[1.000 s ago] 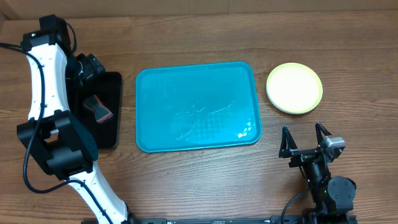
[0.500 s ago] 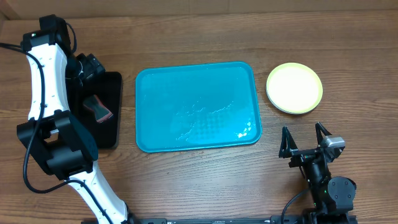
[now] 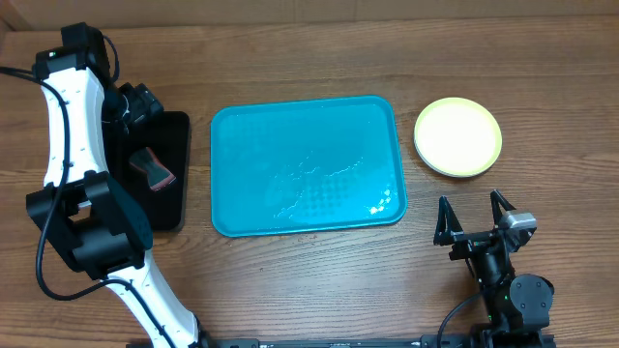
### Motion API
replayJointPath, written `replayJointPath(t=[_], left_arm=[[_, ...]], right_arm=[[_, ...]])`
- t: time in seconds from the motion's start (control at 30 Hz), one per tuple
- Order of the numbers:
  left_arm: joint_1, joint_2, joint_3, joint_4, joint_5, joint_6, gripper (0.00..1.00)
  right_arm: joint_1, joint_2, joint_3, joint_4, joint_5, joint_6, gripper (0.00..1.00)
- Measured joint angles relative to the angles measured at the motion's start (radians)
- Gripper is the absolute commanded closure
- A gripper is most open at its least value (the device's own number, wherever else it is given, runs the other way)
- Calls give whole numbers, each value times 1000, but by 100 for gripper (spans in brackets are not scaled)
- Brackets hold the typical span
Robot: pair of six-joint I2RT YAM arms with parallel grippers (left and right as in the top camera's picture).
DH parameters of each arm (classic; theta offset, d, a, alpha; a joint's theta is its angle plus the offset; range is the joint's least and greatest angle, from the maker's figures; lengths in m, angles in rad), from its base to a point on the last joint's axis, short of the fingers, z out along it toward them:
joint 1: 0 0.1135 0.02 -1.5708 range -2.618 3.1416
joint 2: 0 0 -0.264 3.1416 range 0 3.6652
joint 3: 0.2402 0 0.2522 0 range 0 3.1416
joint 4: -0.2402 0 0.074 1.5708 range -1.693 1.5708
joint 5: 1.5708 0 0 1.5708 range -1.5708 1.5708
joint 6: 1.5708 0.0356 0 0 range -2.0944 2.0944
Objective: Clean dirty plates on tray and stack at the side
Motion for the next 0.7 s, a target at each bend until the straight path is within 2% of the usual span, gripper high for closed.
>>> replayJointPath(t=[0.2,0.4,0.57,0.7], left_arm=[[0,-2,0,-8,0,0,0],[0,-61,0,-80,-1,0,0],[0,-154,0,-77,0,0,0],[-8,-228,-13,-12,19,2,0]], right_arm=[[0,0,0,0,0,0,0],[0,0,0,0,0,0,0],[0,0,0,0,0,0,0],[0,0,0,0,0,0,0]])
